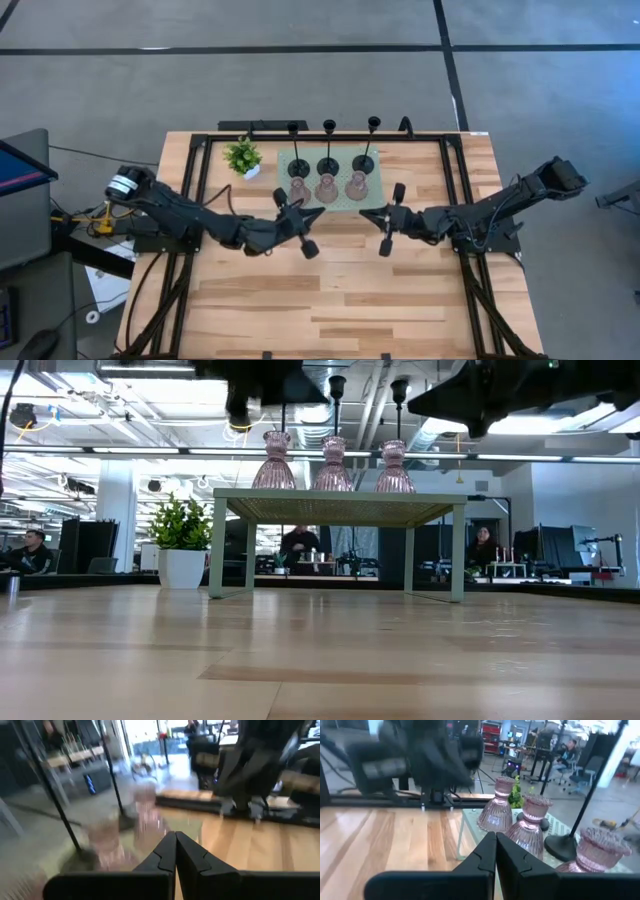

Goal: Pick & Place candle stick holders
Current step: Adjust the middle pink glass candle holder on the shelf

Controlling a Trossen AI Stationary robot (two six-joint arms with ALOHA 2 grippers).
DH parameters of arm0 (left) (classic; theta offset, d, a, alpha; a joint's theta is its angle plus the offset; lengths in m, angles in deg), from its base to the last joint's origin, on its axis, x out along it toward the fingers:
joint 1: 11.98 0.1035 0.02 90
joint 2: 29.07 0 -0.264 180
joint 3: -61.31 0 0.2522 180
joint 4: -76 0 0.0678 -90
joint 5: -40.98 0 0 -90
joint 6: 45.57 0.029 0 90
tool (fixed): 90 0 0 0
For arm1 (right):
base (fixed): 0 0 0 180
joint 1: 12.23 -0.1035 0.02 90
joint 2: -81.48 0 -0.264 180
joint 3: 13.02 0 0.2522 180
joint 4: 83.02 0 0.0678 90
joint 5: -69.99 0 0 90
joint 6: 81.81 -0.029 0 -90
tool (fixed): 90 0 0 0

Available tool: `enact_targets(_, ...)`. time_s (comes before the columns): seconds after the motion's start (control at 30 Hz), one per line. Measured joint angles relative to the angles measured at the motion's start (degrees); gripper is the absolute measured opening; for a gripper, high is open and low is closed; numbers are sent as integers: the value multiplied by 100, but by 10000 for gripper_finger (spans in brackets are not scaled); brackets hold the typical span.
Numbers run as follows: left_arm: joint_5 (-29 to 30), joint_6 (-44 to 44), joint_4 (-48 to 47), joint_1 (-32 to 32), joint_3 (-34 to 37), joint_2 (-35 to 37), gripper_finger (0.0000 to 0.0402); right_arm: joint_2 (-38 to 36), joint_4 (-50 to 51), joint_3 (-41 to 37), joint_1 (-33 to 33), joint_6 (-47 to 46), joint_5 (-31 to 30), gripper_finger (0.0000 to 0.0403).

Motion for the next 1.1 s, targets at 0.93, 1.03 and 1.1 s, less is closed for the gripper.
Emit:
enact_targets(0.93,457,1146,-2213,396,-1528,631,4,-1,528,0,-15,146,-2,0)
enact_targets(1.03,-141,1137,-2246,740,-1552,629,4,-1,529,0,-15,146,-2,0)
enact_targets(1.1,-318,1136,-2257,925,-1657,627,3,-1,527,0,-15,146,-2,0)
